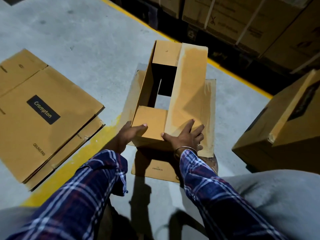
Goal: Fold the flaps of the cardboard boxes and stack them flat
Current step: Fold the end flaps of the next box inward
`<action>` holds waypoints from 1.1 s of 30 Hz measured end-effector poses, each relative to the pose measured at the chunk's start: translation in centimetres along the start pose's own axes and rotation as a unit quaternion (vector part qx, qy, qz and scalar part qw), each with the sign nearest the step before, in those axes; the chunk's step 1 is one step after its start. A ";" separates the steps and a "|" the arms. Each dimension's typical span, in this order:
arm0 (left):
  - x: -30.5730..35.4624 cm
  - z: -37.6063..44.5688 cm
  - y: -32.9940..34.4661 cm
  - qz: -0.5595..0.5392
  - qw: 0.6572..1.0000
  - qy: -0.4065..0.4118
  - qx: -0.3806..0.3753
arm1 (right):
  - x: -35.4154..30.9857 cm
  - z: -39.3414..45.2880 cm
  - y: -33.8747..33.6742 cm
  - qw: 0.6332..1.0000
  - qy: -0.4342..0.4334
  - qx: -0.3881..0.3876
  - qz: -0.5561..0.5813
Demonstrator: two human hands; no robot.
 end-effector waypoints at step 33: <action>7.9 -18.8 -8.5 0.334 0.921 0.197 -0.034 | -2.7 -5.4 1.7 0.974 -0.114 -0.109 -0.164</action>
Point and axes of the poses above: each hand's wrist, its own z-axis towards the middle knuckle, its own y-axis out of the palm, x = y × z, the point moved 6 cm from there along z, towards the middle knuckle, and after that the axes turned 12 degrees about z, right-handed, at the moved point
